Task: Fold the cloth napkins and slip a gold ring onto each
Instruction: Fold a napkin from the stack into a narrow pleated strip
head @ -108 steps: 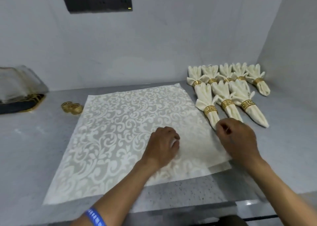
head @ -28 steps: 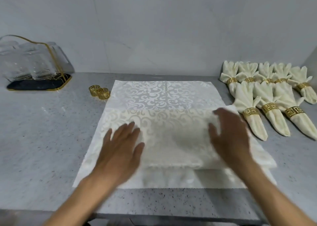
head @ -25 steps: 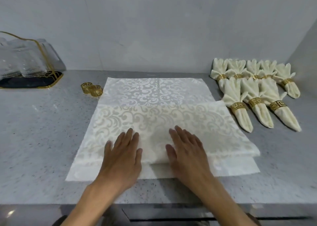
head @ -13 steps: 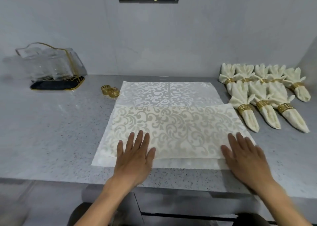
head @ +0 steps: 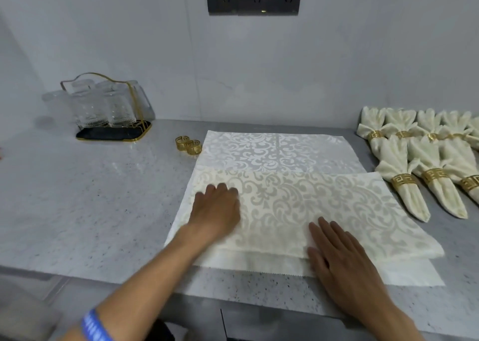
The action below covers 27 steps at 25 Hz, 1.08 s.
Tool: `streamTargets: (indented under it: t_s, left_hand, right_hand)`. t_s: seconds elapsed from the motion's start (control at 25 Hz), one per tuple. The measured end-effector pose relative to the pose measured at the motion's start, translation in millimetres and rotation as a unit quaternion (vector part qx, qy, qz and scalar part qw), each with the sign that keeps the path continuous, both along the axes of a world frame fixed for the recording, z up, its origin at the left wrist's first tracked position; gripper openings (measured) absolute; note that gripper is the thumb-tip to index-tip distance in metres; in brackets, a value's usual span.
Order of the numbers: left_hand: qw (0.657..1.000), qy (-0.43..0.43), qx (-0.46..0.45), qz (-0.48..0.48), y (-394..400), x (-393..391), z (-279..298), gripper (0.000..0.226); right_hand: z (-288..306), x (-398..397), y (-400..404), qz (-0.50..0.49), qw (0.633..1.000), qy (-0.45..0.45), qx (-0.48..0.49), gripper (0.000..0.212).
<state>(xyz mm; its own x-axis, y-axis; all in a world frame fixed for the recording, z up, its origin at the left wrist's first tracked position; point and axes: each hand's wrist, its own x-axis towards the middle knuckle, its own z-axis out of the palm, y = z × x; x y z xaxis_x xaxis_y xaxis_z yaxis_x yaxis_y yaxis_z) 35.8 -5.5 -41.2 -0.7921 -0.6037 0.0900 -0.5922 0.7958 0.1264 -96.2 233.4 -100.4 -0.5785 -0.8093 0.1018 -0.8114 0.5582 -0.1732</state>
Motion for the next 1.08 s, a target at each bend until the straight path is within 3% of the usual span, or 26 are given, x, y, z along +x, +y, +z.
streamTargets:
  t_s: [0.08,0.24,0.32,0.48,0.56,0.64,0.76,0.88,1.08]
  left_hand:
    - [0.999,-0.041,-0.021,-0.005,-53,-24,16,0.035]
    - [0.988,-0.149,0.036,0.014,-119,-41,17,0.05]
    - [0.99,-0.108,0.074,0.045,-137,-43,12,0.051]
    - [0.981,0.042,0.178,0.066,-146,-34,12,0.009]
    - [0.966,0.138,0.214,0.055,-130,-25,15,0.01]
    - [0.958,0.215,0.187,0.028,-94,-14,22,0.013]
    - [0.959,0.26,0.105,-0.05,-24,-3,24,0.015]
    - [0.963,0.244,0.022,-0.116,26,-2,14,0.018]
    - [0.971,0.2,0.037,-0.127,55,0,-4,0.021]
  right_hand:
    - [-5,-1,-1,-0.001,0.999,0.027,-0.024,0.074]
    - [-12,-4,2,0.006,0.997,0.057,-0.054,0.058]
    - [-16,-5,3,0.002,0.996,0.057,-0.069,0.058]
    - [-12,-5,2,0.024,0.996,0.029,-0.077,0.061]
    - [1,-1,4,0.015,0.992,-0.037,-0.117,0.062]
    - [20,9,6,-0.014,0.969,-0.123,-0.211,0.056]
    - [51,30,-16,-0.031,0.908,-0.244,-0.34,0.024]
    - [77,44,-62,-0.04,0.843,-0.421,-0.331,0.017]
    - [76,24,-96,-0.111,0.823,-0.509,-0.224,0.016]
